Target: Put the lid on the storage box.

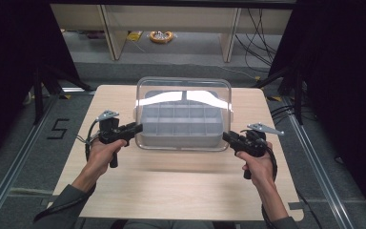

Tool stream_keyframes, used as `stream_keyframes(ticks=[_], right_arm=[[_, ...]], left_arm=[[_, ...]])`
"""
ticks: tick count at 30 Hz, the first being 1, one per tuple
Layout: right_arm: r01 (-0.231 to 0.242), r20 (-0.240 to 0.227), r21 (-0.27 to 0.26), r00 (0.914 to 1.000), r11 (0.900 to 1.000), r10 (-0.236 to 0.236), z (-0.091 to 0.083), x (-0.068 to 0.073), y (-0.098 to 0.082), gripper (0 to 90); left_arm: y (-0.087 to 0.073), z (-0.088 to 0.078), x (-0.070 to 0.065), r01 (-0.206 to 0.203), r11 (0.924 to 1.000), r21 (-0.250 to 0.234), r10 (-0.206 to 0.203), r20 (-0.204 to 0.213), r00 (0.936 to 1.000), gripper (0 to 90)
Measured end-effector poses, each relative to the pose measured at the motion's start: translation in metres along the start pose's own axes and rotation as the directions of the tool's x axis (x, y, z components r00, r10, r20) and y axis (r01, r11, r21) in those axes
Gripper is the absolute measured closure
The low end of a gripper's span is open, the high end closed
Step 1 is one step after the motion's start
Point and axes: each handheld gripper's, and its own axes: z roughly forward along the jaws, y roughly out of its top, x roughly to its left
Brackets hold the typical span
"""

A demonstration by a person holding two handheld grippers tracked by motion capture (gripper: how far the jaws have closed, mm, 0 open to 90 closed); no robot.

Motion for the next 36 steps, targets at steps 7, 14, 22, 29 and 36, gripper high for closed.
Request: stream_keyframes(ticks=[7,14,22,29,36], right_arm=[[-0.001,0.022,-0.003,0.9998,1.000,0.001,0.013,-0.004,0.014,67.0],[-0.024,0.040,-0.004,0.9989,1.000,0.024,0.029,-0.008,0.026,66.6],[-0.029,0.068,0.013,0.9973,0.999,0.028,0.047,-0.011,0.037,65.9],[-0.049,0.087,0.032,0.9952,0.998,0.046,0.058,-0.014,0.038,65.7],[-0.060,0.085,0.032,0.9948,0.998,0.057,0.062,-0.018,0.035,65.2]], left_arm=[[0.012,0.008,0.003,0.006,1.0000,-0.001,-0.006,-0.018,0.9998,66.2],[0.019,0.022,0.012,0.044,0.9990,0.002,-0.044,-0.037,0.9984,65.8],[0.026,0.038,0.022,0.065,0.9979,0.001,-0.065,-0.059,0.9961,65.2],[0.026,0.049,0.028,0.091,0.9957,0.018,-0.089,-0.080,0.9928,64.5],[0.023,0.057,0.031,0.108,0.9935,0.034,-0.105,-0.087,0.9907,64.0]])
